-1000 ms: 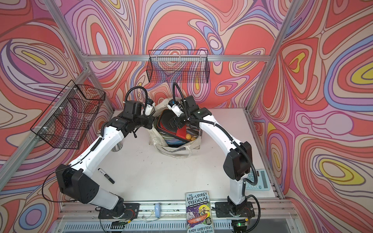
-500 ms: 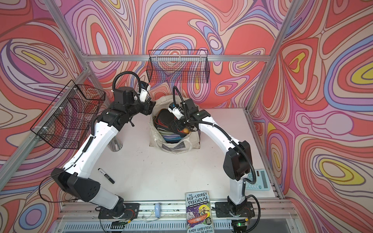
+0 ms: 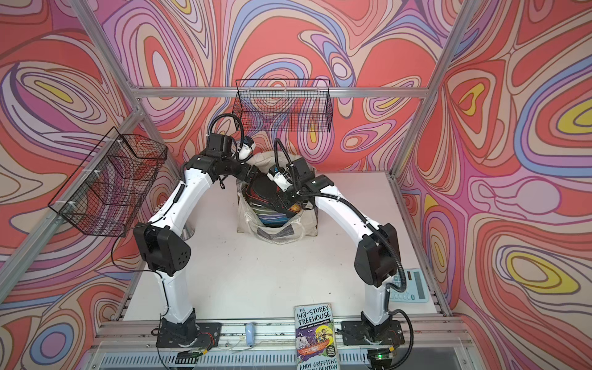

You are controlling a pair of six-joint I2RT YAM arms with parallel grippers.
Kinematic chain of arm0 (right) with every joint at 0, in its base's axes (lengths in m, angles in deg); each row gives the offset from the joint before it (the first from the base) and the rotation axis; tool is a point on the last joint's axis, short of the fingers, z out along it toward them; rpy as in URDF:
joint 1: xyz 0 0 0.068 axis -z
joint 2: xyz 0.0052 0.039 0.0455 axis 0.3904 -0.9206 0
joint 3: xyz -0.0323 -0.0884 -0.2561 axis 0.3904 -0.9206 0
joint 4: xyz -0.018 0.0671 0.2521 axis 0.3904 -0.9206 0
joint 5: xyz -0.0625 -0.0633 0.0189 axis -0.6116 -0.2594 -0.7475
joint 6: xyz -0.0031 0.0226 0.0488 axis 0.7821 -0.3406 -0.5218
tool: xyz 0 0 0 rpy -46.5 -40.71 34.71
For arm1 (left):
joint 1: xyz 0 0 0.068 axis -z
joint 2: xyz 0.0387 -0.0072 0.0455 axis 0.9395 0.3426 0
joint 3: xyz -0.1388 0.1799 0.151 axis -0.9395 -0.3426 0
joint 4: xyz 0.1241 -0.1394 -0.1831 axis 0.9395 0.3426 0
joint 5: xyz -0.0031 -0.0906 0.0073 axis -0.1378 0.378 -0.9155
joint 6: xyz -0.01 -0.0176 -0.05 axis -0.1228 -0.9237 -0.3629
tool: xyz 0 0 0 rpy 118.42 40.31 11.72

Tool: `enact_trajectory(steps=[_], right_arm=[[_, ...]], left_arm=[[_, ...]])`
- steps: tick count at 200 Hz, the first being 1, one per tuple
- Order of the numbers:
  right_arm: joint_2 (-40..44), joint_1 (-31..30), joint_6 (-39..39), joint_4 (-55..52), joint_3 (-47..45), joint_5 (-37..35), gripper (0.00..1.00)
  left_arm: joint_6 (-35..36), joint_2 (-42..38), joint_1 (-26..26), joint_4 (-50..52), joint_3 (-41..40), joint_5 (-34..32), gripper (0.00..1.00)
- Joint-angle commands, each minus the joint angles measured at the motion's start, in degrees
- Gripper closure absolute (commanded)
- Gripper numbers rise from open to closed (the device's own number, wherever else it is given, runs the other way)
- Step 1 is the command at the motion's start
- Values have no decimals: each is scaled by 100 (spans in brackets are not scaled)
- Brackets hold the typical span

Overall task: Remove the ping pong set from the canvas bag
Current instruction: Adjust the canvas bag at the center of the board.

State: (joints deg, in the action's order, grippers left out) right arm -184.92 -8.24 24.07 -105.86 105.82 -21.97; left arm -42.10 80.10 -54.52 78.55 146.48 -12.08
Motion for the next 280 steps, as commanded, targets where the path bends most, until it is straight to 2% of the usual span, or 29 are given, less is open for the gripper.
enact_trajectory(steps=[1, 10, 28, 37, 145, 195, 248, 280], right_arm=[[31, -6, 175, -188, 111, -105, 2], [44, -8, 167, -180, 94, -122, 2], [109, -2, 163, -167, 51, -124, 2], [144, -7, 164, -145, 15, -108, 2], [14, -6, 358, -524, 431, -154, 2], [12, -3, 551, -622, 551, -109, 2], [-154, 19, 667, -977, 932, 65, 2], [102, 7, 454, -857, 622, -122, 2]], left_arm=[[169, 1, -26, 405, 332, 267, 23], [134, -12, -24, 408, 346, 355, 37], [63, -60, -17, 401, 338, 434, 83], [33, -97, -21, 405, 316, 430, 100], [-265, -1470, 139, -719, -457, 624, 100], [-442, -2202, 146, -1628, -1386, 980, 100], [-546, -2313, 145, -1853, -1657, 1084, 100], [-588, -2293, 152, -1869, -1667, 1081, 100]])
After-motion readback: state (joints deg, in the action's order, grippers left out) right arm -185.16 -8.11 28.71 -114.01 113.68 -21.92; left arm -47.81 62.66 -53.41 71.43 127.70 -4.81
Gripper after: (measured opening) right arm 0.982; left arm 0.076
